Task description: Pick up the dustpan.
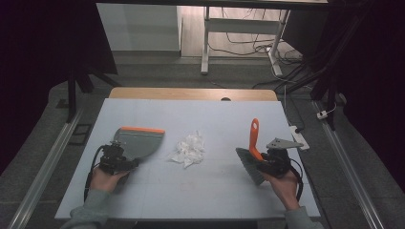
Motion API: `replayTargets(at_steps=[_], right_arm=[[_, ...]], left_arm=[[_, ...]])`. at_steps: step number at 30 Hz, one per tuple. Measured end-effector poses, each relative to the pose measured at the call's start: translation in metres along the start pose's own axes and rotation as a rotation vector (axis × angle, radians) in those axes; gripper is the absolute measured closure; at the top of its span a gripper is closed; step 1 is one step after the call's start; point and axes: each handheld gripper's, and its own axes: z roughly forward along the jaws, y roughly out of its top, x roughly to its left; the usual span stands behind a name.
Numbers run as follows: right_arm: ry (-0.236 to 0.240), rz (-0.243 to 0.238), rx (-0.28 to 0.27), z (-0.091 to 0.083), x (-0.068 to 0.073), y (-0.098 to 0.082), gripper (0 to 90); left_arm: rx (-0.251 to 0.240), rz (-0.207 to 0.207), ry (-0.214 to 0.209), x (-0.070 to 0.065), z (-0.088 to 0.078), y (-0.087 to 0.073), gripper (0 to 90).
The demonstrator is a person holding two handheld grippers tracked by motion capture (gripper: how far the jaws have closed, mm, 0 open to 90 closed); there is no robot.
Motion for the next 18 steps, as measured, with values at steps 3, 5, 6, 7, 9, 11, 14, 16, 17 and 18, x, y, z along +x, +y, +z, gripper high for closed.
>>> replayTargets(at_steps=[3,5,6,7,9,11,14,16,17,18], right_arm=[[-0.001,0.000,0.002,0.0003,0.0000,0.0000,70.3],[-0.001,0.000,0.002,0.0003,0.0000,-0.0001,70.3],[-0.001,0.000,0.003,0.0003,0.0000,-0.0001,70.3],[-0.001,0.000,0.003,0.0003,-0.0001,-0.0001,70.3],[-0.002,0.000,0.003,0.0004,-0.0001,-0.0002,70.3],[-0.002,0.000,0.004,0.0004,-0.0001,-0.0002,70.3],[-0.002,0.000,0.004,0.0004,-0.0002,-0.0002,70.3],[-0.002,0.001,0.001,-0.0001,-0.0001,0.0000,70.3],[-0.002,0.004,-0.001,-0.0007,0.0003,0.0004,70.3],[-0.001,0.005,-0.006,-0.0013,0.0003,0.0008,70.3]], left_arm=[[-0.010,-0.003,-0.006,0.0017,-0.0009,-0.0001,55.7],[-0.016,-0.007,0.003,0.0030,-0.0018,-0.0002,60.0],[-0.020,-0.010,0.000,0.0042,-0.0022,-0.0002,61.0],[-0.022,-0.015,-0.007,0.0054,-0.0027,-0.0002,61.3],[-0.028,-0.015,-0.003,0.0065,-0.0040,-0.0003,61.6],[-0.034,-0.018,-0.005,0.0074,-0.0052,-0.0003,61.7],[-0.034,-0.015,-0.011,0.0090,-0.0065,-0.0007,61.8],[-0.032,-0.006,-0.019,0.0096,-0.0075,-0.0012,61.9],[-0.032,-0.001,-0.021,0.0097,-0.0081,-0.0014,61.9],[-0.033,0.005,-0.022,0.0098,-0.0086,-0.0013,61.9]])
